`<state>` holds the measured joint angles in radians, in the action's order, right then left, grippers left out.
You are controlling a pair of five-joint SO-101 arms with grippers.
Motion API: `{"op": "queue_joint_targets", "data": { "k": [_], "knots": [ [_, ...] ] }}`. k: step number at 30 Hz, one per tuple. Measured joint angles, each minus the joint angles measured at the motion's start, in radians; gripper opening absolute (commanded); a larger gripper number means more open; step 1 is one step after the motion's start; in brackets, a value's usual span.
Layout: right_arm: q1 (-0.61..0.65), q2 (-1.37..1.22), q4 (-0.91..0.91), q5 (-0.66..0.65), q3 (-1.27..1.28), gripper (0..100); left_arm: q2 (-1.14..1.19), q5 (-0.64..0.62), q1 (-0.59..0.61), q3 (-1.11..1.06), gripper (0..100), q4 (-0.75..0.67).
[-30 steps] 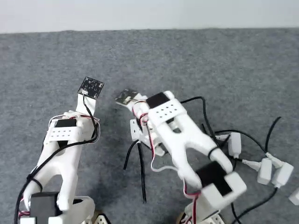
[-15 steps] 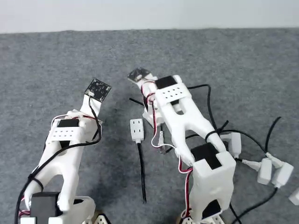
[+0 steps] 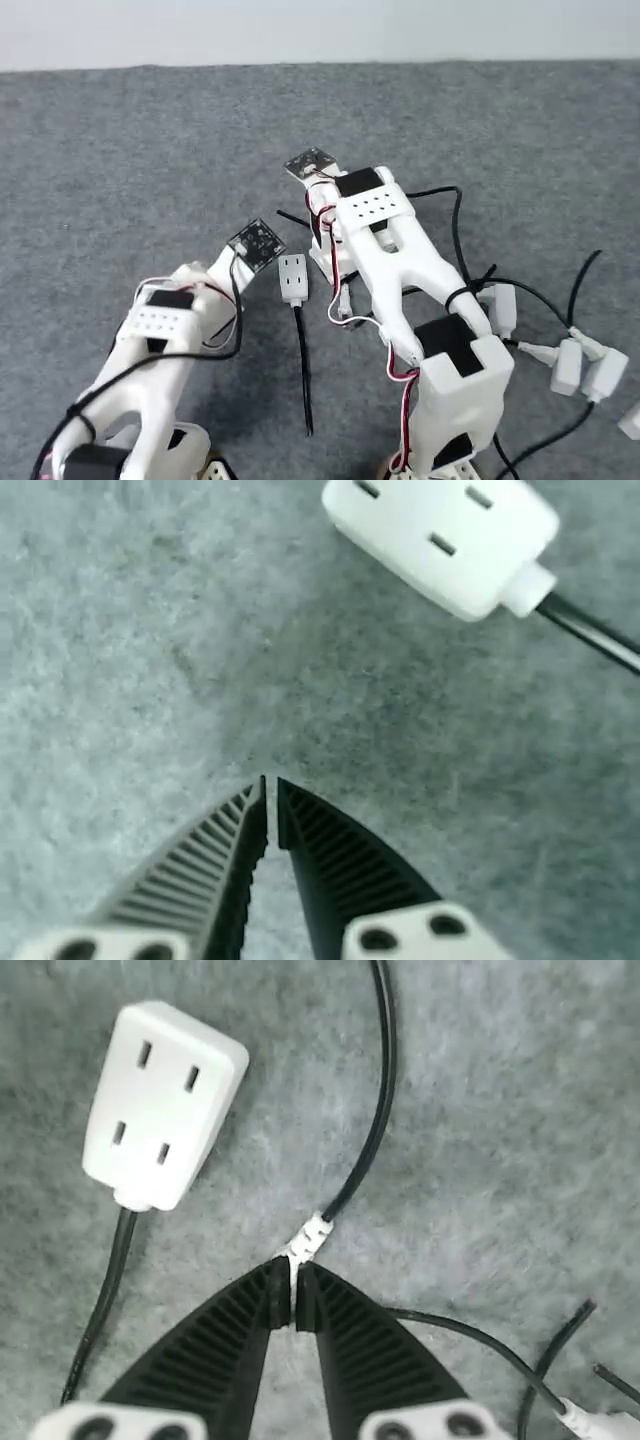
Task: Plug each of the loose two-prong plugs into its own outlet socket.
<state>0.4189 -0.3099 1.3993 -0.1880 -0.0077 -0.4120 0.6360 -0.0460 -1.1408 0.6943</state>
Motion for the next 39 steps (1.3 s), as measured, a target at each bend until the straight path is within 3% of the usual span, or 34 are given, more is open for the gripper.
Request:
{"op": "queue_joint_targets", "data": {
  "k": [22,29,39],
  "knots": [
    [-0.006,0.012,-0.1,0.052,0.166,0.9,-0.068,0.003,0.008,-0.034,1,-0.018],
    [-0.08,0.018,-0.149,0.052,0.235,0.9,-0.068,0.009,0.008,-0.034,1,-0.018],
    [-0.089,0.034,-0.133,0.052,0.219,0.9,-0.068,0.009,0.008,-0.034,1,-0.018]
  ]
}}
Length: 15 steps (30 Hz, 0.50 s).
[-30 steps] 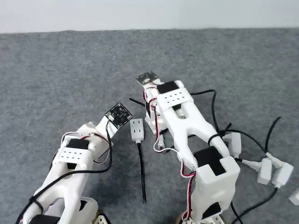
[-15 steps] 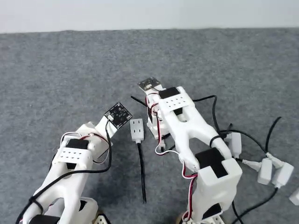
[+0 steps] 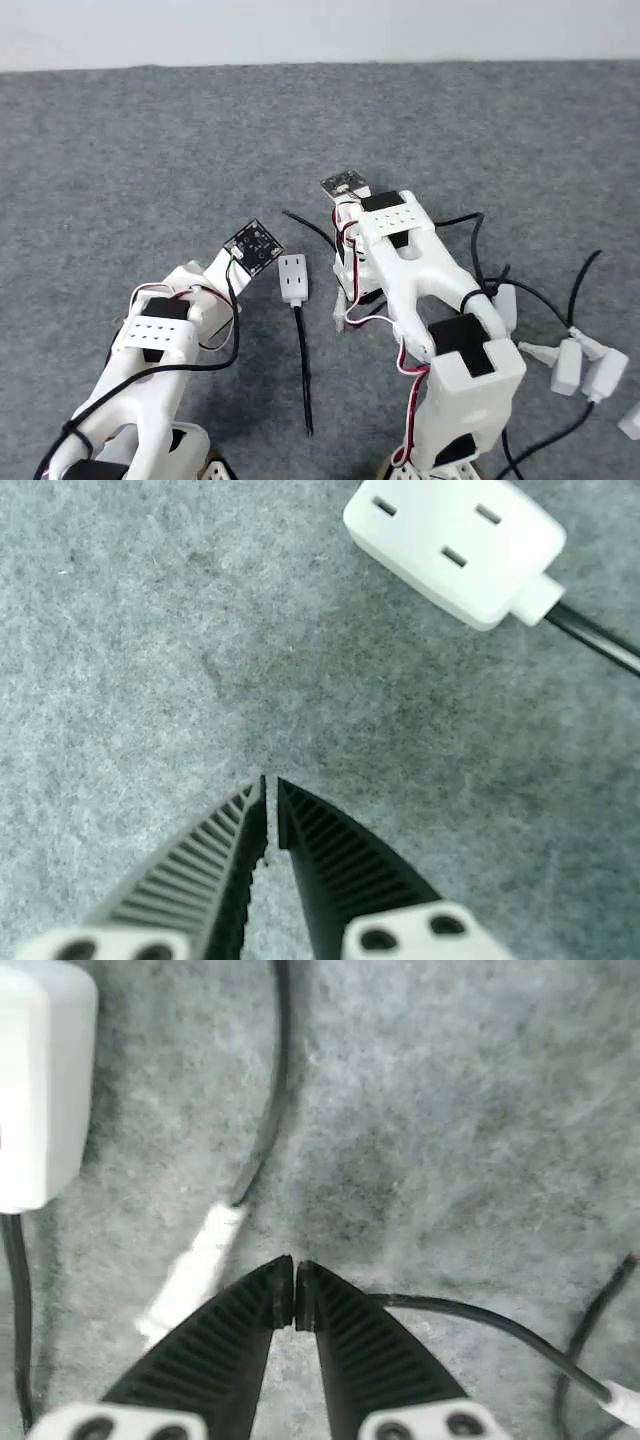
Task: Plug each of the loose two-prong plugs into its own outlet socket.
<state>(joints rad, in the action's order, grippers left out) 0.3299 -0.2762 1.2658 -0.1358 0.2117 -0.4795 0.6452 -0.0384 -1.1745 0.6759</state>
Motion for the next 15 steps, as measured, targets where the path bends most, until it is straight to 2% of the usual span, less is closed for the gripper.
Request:
{"op": "queue_joint_targets", "data": {
  "k": [4,8,11,15],
  "knots": [
    [0.006,0.092,0.078,0.021,-0.1,0.9,0.0,0.0,0.002,0.0,1,0.0],
    [0.127,0.172,0.135,0.086,-0.132,0.9,0.0,0.0,-0.002,0.0,1,0.0],
    [0.224,0.18,0.13,0.101,-0.114,0.9,0.0,0.0,0.002,0.0,1,0.0],
    [0.235,0.161,0.055,0.106,-0.017,0.9,0.0,0.0,0.0,0.0,1,0.0]
  ]
}}
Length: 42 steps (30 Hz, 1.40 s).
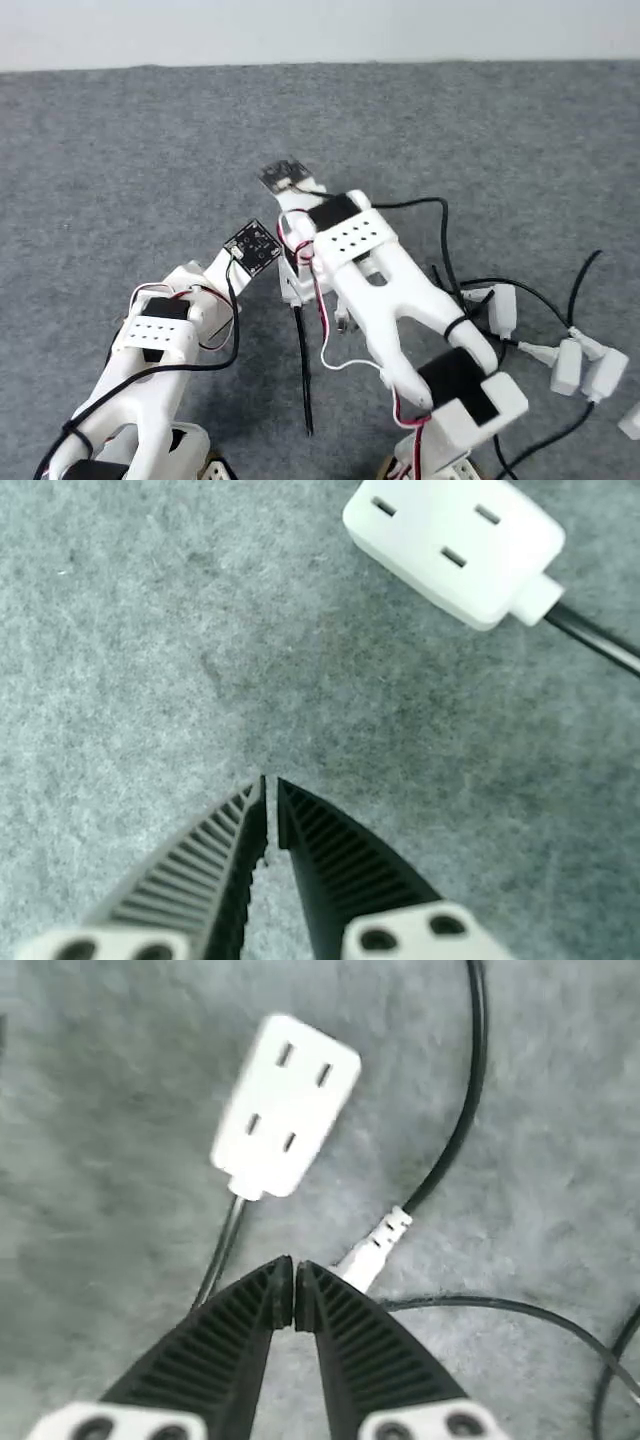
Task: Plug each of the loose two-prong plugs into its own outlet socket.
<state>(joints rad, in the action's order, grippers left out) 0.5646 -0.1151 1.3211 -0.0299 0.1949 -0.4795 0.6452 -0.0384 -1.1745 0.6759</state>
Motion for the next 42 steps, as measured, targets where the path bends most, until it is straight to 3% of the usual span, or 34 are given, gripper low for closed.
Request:
{"op": "queue_joint_targets", "data": {
  "k": [12,18,29,42],
  "knots": [
    [-0.141,-0.106,-0.02,-0.017,0.015,0.9,0.0,0.0,0.0,0.0,1,0.0],
    [-0.144,-0.084,-0.02,-0.018,0.015,0.9,0.0,0.0,-0.002,0.0,1,0.0],
    [-0.025,-0.011,-0.087,-0.009,0.126,0.9,0.0,0.0,0.0,0.0,1,0.0],
    [-0.157,-0.011,-0.103,-0.028,0.186,0.9,0.0,0.002,0.002,0.0,1,0.0]
  ]
}}
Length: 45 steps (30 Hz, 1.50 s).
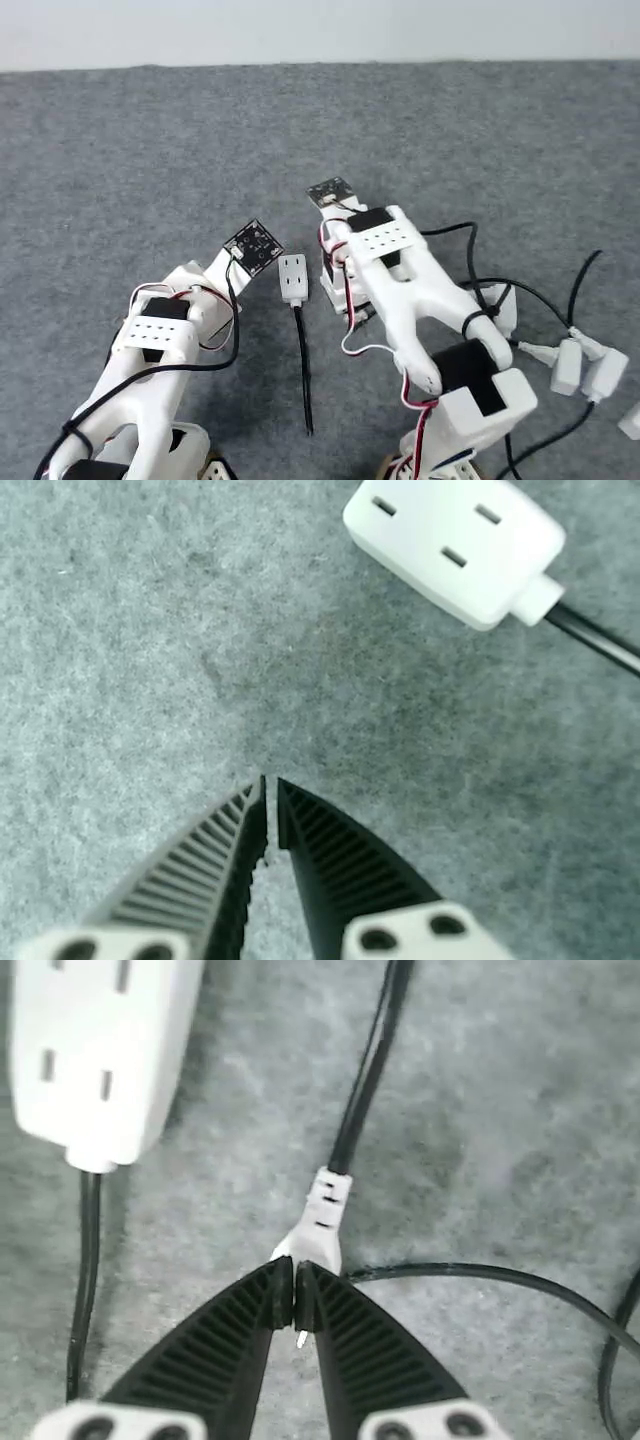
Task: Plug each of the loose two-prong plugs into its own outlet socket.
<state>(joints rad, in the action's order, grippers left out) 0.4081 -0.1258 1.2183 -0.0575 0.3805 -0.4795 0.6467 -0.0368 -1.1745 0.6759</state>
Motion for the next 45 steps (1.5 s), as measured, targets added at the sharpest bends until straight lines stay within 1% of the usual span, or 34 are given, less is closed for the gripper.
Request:
{"op": "queue_joint_targets", "data": {
  "k": [17,20,23,26,32,41,45],
  "knots": [
    [-0.008,-0.031,-0.068,-0.006,-0.002,0.9,0.0,0.0,0.0,0.0,1,0.0],
    [-0.008,-0.066,-0.078,-0.006,-0.011,4.3,0.0,0.0,0.0,0.0,1,0.0],
    [-0.006,-0.098,-0.064,-0.006,-0.04,7.6,0.0,0.0,0.0,0.0,1,0.0],
    [-0.003,-0.13,-0.035,-0.008,-0.084,6.0,0.0,0.0,0.0,0.0,1,0.0],
    [-0.003,-0.14,-0.032,-0.008,-0.092,6.2,0.0,0.0,0.0,0.0,1,0.0],
    [-0.003,-0.14,-0.032,-0.098,-0.092,6.5,0.0,0.0,0.018,0.0,1,0.0],
    [-0.003,-0.143,-0.032,-0.13,-0.097,11.3,0.0,0.0,0.02,0.0,1,0.0]
  ]
}}
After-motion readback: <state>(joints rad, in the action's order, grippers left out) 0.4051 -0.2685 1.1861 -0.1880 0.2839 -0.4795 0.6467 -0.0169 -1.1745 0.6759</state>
